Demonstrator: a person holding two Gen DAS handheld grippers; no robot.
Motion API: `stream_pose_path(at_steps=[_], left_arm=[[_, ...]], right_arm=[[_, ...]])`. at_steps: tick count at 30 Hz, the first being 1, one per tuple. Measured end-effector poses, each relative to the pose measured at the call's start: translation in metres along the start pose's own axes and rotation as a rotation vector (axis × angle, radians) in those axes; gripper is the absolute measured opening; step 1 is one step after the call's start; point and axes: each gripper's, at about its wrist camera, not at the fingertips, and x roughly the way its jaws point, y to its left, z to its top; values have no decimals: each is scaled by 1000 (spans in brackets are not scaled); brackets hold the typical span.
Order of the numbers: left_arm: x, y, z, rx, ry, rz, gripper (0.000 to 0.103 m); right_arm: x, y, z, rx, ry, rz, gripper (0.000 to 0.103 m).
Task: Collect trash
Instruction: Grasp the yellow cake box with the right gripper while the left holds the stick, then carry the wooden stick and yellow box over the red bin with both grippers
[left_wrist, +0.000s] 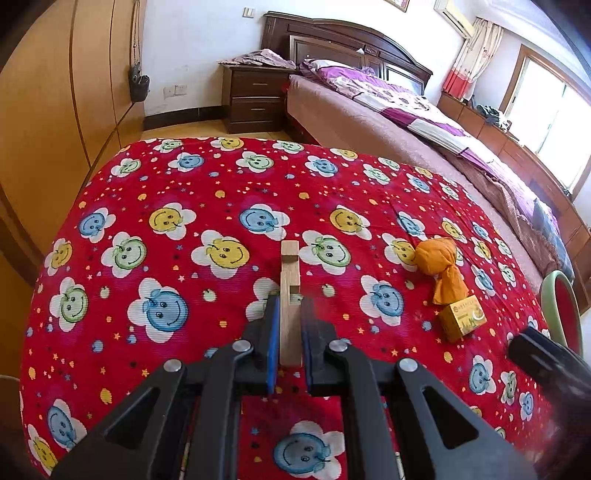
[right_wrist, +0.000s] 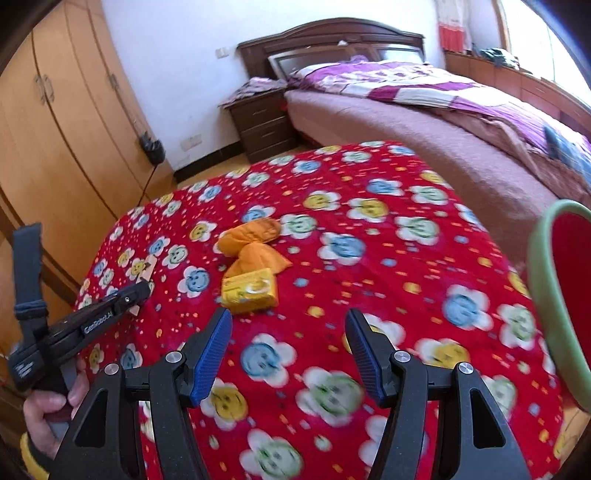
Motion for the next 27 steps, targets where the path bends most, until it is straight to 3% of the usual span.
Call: stream_pose_path(at_steps=[6, 12, 13, 15, 27], left_arm=[[-2, -1, -3, 10, -15, -7, 10], [-1, 4, -5, -9, -20, -5, 10], [-1, 3, -5, -8, -20, -5, 10], [-2, 4, -5, -6, -23, -6, 10], [-11, -3, -7, 18, -59, -32, 10]], right_arm=[[29, 21, 4, -69, 37, -6, 65], [41, 26, 3, -73, 21, -21, 65], [41, 26, 3, -71, 16, -23, 62], [42, 25, 4, -68, 12, -31, 43], [-4, 11, -12, -29, -41, 1, 43]])
